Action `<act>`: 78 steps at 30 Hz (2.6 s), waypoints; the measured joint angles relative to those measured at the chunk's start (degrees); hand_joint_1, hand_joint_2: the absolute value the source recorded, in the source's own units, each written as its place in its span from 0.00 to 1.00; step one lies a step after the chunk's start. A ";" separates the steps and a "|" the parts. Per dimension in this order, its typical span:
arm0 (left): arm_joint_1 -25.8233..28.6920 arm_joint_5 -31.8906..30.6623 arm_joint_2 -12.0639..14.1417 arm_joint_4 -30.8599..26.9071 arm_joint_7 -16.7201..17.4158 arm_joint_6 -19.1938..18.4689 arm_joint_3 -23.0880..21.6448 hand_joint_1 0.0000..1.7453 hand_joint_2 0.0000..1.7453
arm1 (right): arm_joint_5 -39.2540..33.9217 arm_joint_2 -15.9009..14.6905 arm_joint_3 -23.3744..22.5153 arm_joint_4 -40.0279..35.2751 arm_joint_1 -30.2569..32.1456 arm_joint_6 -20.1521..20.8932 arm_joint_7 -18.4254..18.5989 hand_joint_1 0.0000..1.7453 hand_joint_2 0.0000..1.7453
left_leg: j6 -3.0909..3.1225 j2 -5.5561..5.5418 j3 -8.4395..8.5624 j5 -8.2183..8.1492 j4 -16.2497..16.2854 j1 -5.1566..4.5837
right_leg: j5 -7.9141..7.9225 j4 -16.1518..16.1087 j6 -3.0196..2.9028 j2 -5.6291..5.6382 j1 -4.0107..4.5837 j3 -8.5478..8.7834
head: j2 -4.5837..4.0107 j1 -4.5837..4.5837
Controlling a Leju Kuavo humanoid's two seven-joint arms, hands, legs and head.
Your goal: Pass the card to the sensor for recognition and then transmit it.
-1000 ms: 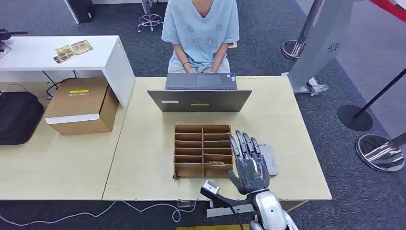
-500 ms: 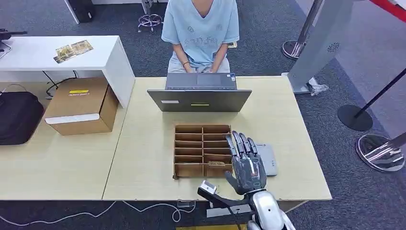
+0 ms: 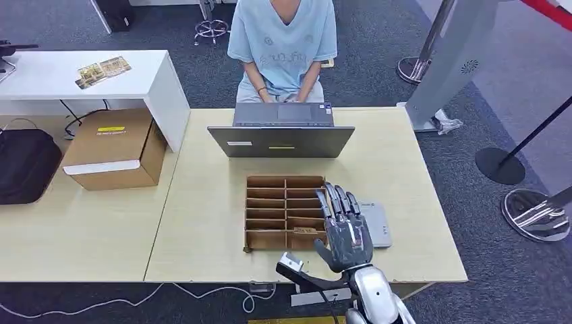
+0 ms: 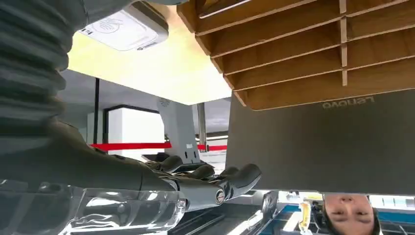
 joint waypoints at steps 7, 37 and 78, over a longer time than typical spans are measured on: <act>-0.01 0.02 0.00 0.00 -0.02 0.00 0.00 0.00 0.00 | -0.02 0.00 0.00 0.00 0.02 0.13 0.00 0.00 1.00 | 0.00 0.00 0.00 0.00 0.00 0.00 | 0.00 0.00 0.00 0.00 0.00 0.00 | 0.00 0.00; -0.02 1.75 -0.02 0.00 1.07 -0.17 0.00 0.00 0.00 | -0.13 0.98 0.26 1.77 -0.08 4.90 0.61 0.00 1.00 | 0.00 0.01 0.00 0.00 0.00 0.00 | 0.00 0.00 0.00 0.01 0.00 0.00 | 0.00 0.00; 0.14 3.21 0.00 0.00 2.12 -0.11 0.63 0.00 0.00 | -0.15 1.64 0.33 3.69 -0.35 6.84 0.85 0.39 1.00 | 0.00 0.02 0.01 0.00 0.00 0.00 | 0.00 0.00 0.00 0.01 0.00 0.00 | 0.00 0.00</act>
